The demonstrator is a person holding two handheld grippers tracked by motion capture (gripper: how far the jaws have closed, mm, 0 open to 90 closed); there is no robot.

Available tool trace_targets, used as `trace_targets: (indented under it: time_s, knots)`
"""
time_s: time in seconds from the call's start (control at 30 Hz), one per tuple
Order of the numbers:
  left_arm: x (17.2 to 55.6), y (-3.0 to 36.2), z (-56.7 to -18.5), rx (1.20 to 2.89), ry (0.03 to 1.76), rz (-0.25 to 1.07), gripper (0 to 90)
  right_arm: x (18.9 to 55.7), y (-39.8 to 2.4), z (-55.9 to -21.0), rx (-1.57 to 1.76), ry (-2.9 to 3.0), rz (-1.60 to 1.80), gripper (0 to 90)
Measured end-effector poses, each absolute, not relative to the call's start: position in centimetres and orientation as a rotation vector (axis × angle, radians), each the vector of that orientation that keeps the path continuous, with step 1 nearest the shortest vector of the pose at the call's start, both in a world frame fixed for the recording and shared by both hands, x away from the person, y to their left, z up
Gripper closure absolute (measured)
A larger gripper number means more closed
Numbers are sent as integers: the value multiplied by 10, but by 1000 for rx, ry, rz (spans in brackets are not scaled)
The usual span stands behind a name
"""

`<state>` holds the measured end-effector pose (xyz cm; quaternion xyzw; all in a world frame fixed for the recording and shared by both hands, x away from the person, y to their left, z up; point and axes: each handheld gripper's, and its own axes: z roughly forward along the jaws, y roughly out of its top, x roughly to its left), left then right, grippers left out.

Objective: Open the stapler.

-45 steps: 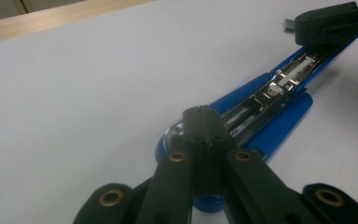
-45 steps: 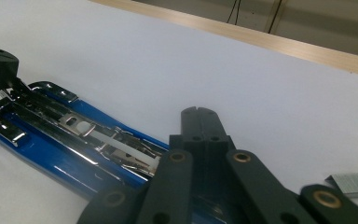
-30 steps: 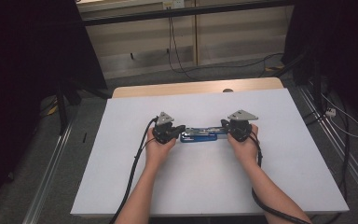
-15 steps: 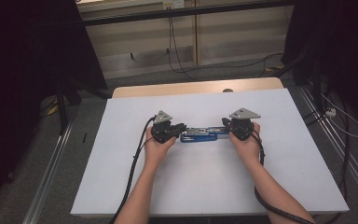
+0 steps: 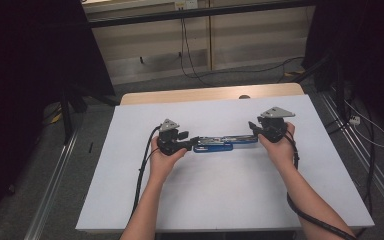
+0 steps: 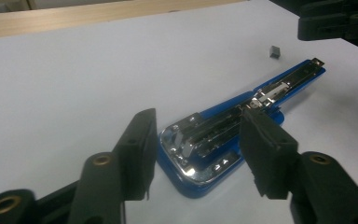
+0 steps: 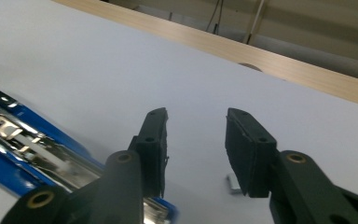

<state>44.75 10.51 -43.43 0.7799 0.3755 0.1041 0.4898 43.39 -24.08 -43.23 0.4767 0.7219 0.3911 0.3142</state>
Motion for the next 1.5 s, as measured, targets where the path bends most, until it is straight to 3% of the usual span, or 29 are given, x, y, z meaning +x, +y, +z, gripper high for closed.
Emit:
trace_targets:
  time_s: [0.3,0.47,1.0,1.2,1.5]
  knots:
    - [445,110,-433,1909,952,265,271,438,-265,-439,1349,1873,970,375]
    - [445,111,-433,1917,959,264,221,442,-272,-449,1389,1877,932,334]
    - [447,119,-433,1908,1007,289,181,451,-272,-463,1447,1894,893,355]
    - [447,120,-432,1915,1003,300,175,453,-267,-463,1457,1892,882,490]
    - [446,121,-431,1924,1002,315,169,453,-262,-466,1453,1900,869,509]
